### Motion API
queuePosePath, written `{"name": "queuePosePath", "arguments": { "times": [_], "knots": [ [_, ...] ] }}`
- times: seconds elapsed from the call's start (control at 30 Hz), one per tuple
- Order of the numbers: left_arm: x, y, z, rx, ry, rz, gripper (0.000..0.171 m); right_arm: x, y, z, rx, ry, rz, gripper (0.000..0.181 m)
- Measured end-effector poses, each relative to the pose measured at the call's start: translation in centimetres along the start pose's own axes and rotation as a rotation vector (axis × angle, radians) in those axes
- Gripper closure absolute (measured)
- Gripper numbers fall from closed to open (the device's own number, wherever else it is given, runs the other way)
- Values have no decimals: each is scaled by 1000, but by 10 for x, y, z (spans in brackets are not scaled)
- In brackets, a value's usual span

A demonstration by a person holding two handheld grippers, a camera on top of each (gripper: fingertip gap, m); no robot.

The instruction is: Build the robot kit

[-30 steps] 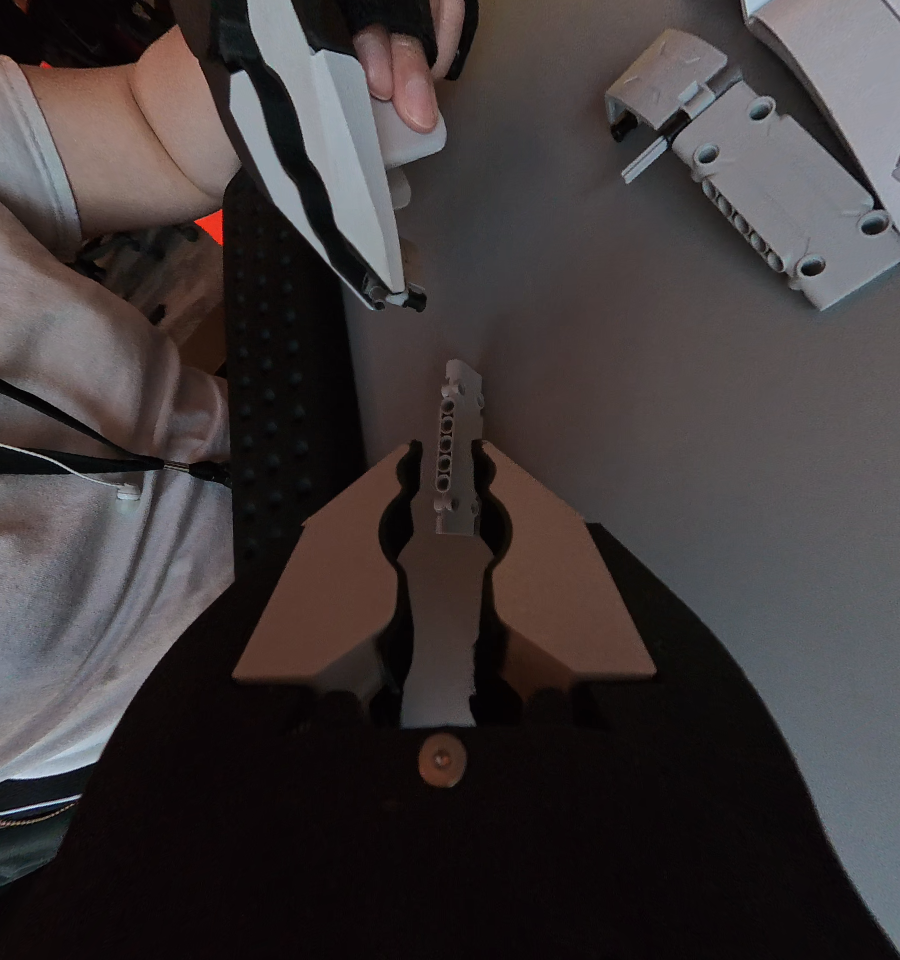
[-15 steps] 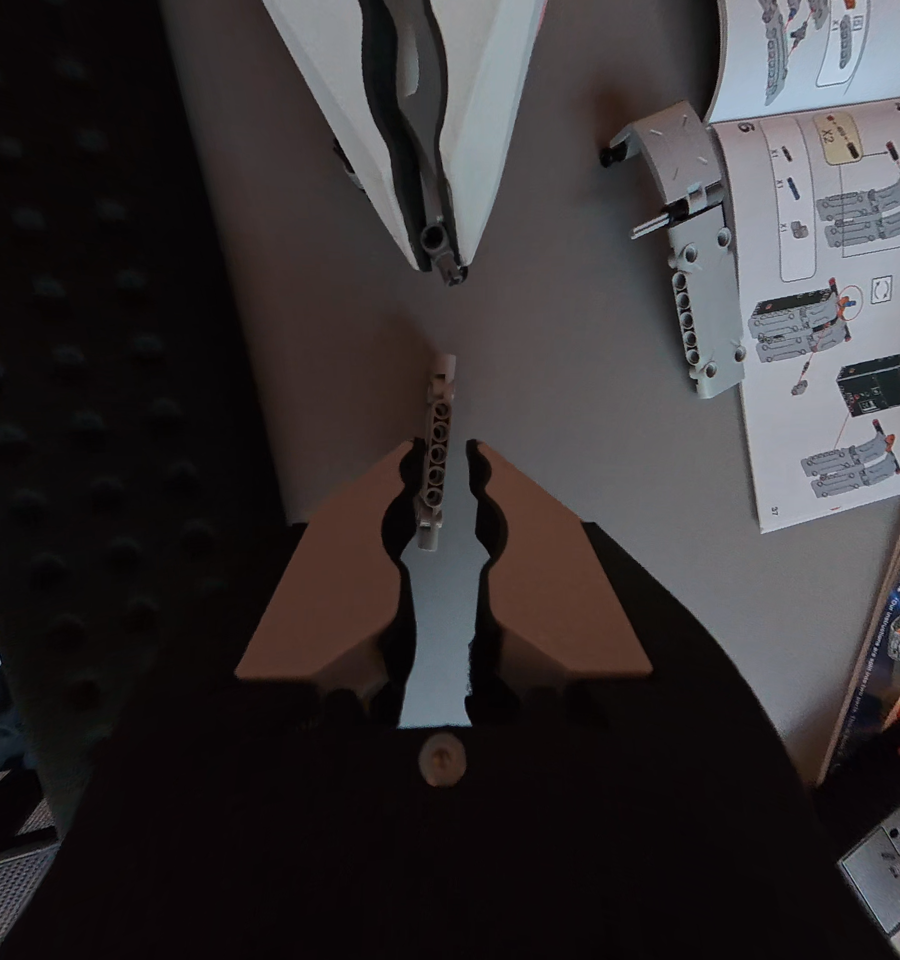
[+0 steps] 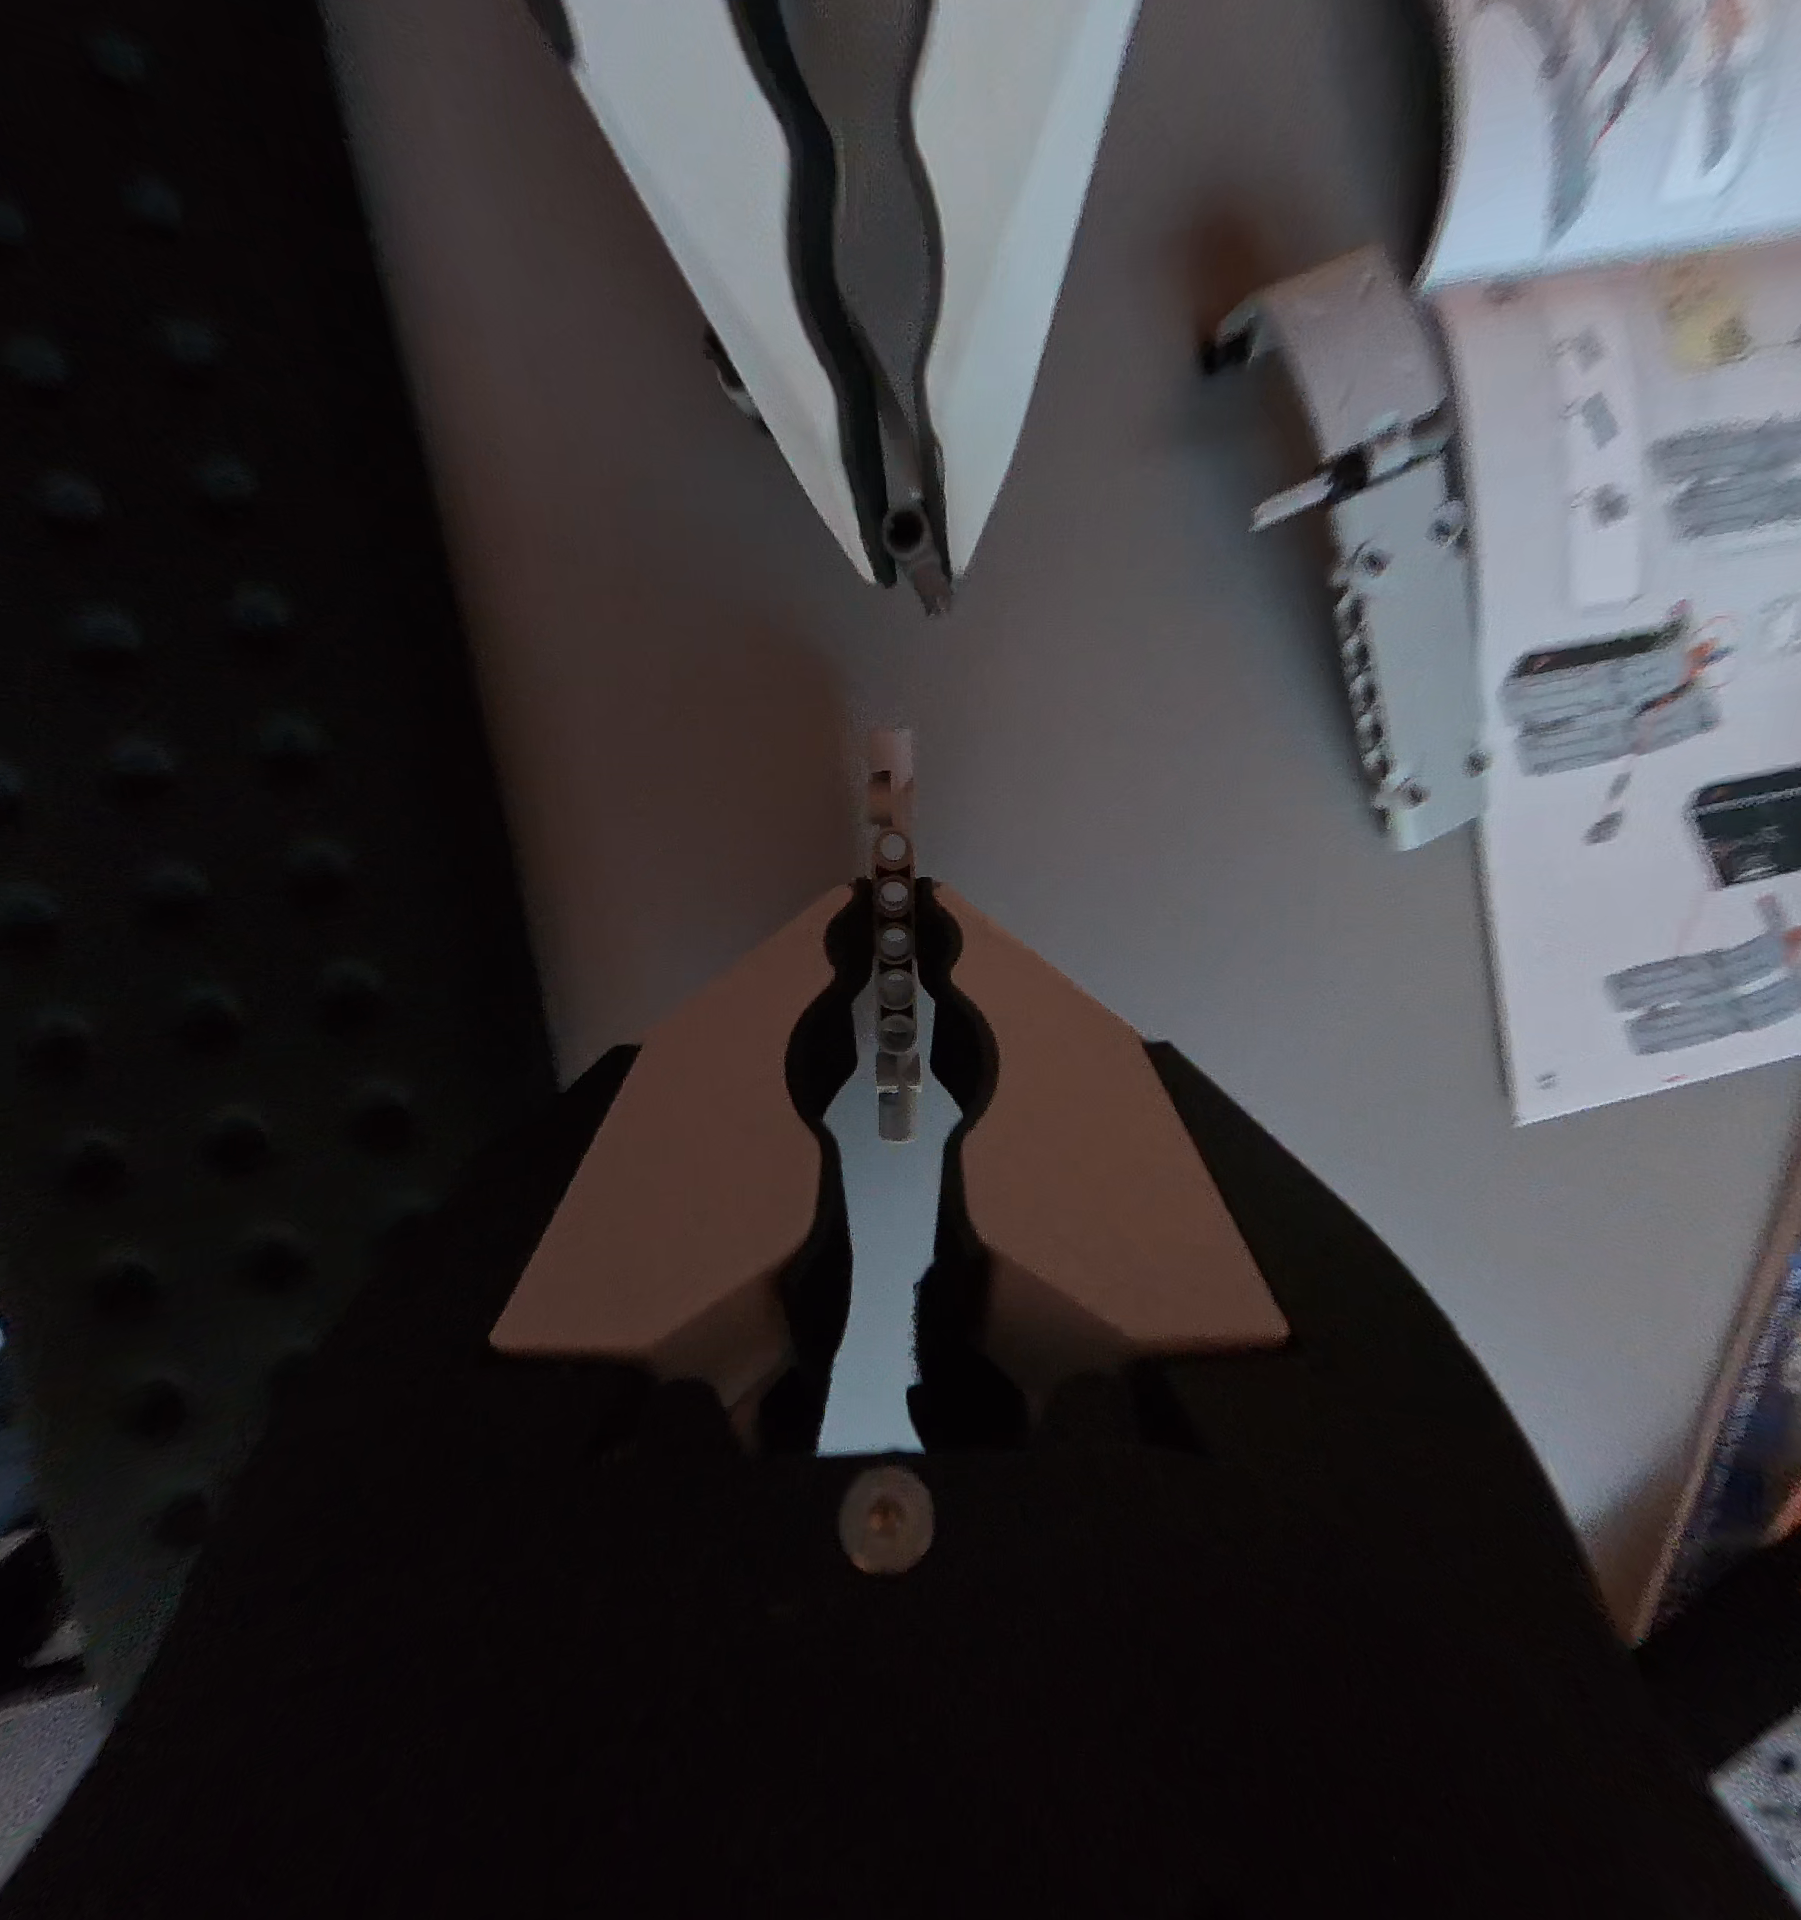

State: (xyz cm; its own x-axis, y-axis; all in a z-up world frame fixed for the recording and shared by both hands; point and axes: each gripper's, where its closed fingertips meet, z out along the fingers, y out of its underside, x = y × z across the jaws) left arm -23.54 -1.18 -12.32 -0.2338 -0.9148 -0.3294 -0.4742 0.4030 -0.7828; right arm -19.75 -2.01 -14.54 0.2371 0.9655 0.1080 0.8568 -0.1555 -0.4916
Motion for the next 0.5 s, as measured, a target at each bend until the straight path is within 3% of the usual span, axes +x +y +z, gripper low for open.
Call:
{"name": "queuePosePath", "arguments": {
  "times": [0.03,0.17,0.23,0.33,0.5],
  "knots": [
    [-1,1,-1,-8,16,-42,166,3,-9,-7,69,50,-56,175],
    [-4,0,-7,7,47,-142,166,34,-23,-28,218,513,-337,176],
    [-4,-1,-7,10,78,-209,166,37,-24,-27,265,673,-443,176],
    [-3,-2,-6,26,135,-327,166,36,-27,-16,275,783,-547,176],
    [-5,-1,-5,42,185,-467,166,39,-33,-11,270,786,-551,175]
  ]
}}
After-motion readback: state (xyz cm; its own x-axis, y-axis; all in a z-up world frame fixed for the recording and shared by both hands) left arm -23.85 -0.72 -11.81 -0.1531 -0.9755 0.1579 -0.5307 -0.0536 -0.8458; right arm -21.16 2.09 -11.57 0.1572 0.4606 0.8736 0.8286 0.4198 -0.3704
